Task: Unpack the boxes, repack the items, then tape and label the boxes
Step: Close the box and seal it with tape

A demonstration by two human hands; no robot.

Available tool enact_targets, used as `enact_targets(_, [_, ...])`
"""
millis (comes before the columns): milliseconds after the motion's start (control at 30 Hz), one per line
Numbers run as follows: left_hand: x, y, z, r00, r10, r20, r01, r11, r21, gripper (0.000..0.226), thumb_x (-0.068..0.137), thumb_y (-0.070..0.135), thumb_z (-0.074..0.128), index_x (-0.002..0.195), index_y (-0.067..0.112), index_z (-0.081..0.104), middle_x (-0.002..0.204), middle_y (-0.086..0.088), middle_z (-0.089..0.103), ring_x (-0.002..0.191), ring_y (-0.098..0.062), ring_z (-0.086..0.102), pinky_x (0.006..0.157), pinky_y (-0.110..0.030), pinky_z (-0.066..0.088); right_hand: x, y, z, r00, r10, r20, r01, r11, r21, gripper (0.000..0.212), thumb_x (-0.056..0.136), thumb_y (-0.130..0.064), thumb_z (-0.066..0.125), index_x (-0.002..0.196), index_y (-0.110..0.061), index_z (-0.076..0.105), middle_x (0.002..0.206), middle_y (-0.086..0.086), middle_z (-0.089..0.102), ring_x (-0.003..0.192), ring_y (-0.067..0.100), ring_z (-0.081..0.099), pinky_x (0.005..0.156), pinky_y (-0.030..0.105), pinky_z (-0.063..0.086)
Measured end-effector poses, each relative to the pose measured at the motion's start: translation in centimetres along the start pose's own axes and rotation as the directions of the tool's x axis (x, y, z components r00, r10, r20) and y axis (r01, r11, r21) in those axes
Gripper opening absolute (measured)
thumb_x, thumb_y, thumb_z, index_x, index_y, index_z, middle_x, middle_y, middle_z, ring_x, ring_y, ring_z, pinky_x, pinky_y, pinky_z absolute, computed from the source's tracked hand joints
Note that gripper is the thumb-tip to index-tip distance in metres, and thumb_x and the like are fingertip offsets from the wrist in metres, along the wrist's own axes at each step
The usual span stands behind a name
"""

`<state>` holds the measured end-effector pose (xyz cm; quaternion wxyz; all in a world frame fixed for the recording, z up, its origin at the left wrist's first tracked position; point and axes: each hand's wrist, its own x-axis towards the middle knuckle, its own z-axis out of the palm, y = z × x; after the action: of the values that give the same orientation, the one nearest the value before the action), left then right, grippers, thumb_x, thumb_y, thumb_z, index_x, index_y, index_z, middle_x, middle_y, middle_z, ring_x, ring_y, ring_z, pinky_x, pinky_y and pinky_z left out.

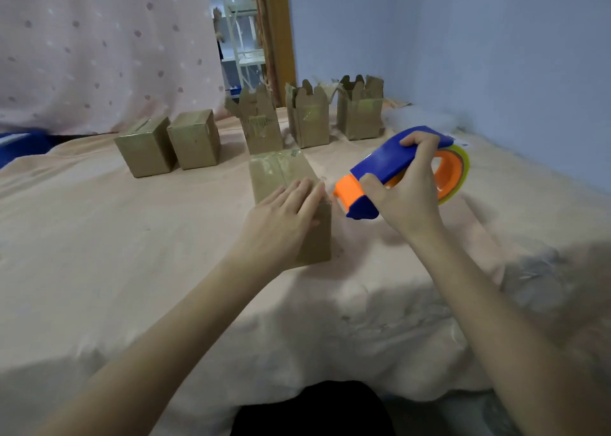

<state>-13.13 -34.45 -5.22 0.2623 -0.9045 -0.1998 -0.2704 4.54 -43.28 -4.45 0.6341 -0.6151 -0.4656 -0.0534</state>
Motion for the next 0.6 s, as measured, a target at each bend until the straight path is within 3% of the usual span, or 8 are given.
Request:
enact_targets(67, [-0.2, -0.2, -0.1, 0.999, 0.030, 0.042, -0.031, 0.999, 0.018, 0.069, 0.061, 0.033, 0.085, 0.118, 0.000, 0.063, 0.115, -0.017, 0.067, 0.101, -0.029, 0.068, 0.079, -0.038, 0.056, 0.4, 0.2, -0.1, 1.000, -0.004, -0.002, 0.004, 0.999, -0.039, 0.063, 0.071, -0.018, 0.076, 0.111, -0.024, 0.027, 0.111, -0.006, 0.039, 0.085, 0.002, 0.048, 0.059, 0.007, 0.038])
enact_targets(133, [-0.1, -0.2, -0.2, 0.999, 0.012, 0.051, -0.012, 1.000, 0.008, 0.074, 0.054, 0.031, 0.090, 0.117, 0.001, 0.064, 0.115, -0.016, 0.067, 0.100, -0.030, 0.068, 0.077, -0.039, 0.056, 1.1, 0.3, -0.4, 1.000, -0.013, -0.025, 0.013, 1.000, -0.024, 0.061, 0.068, -0.024, 0.072, 0.111, -0.024, 0.027, 0.110, -0.007, 0.039, 0.086, 0.001, 0.046, 0.061, 0.006, 0.038])
enact_targets(233, [0.1, -0.2, -0.1, 0.999, 0.027, -0.037, -0.026, 1.000, 0.011, 0.040, 0.083, 0.031, 0.060, 0.114, 0.006, 0.067, 0.114, -0.010, 0.069, 0.098, -0.024, 0.069, 0.075, -0.030, 0.056, 1.7, 0.7, -0.6, 0.996, 0.010, -0.085, -0.004, 0.998, 0.063, 0.054, 0.066, -0.025, 0.064, 0.107, -0.020, 0.029, 0.102, -0.015, 0.039, 0.083, -0.007, 0.045, 0.065, 0.009, 0.038])
enact_targets(300, [0.2, -0.2, -0.3, 1.000, 0.027, -0.016, -0.027, 0.999, 0.028, 0.044, 0.087, 0.032, 0.042, 0.113, 0.009, 0.068, 0.113, -0.007, 0.069, 0.098, -0.021, 0.069, 0.073, -0.027, 0.055, 1.7, 0.9, -0.5, 0.991, 0.034, -0.133, -0.016, 0.991, 0.135, 0.049, 0.068, -0.019, 0.063, 0.105, -0.015, 0.030, 0.097, -0.018, 0.037, 0.079, -0.014, 0.046, 0.065, 0.007, 0.038])
enact_targets(600, [-0.2, 0.1, 0.1, 0.996, 0.055, -0.064, -0.053, 0.998, 0.042, 0.040, 0.092, 0.023, 0.040, 0.117, 0.005, 0.066, 0.116, -0.011, 0.068, 0.102, -0.025, 0.067, 0.077, -0.032, 0.056, 1.3, 1.1, -0.2, 0.963, 0.086, -0.255, -0.026, 0.972, 0.232, 0.044, 0.071, -0.013, 0.063, 0.101, -0.011, 0.030, 0.089, -0.016, 0.037, 0.070, -0.017, 0.046, 0.060, 0.006, 0.038])
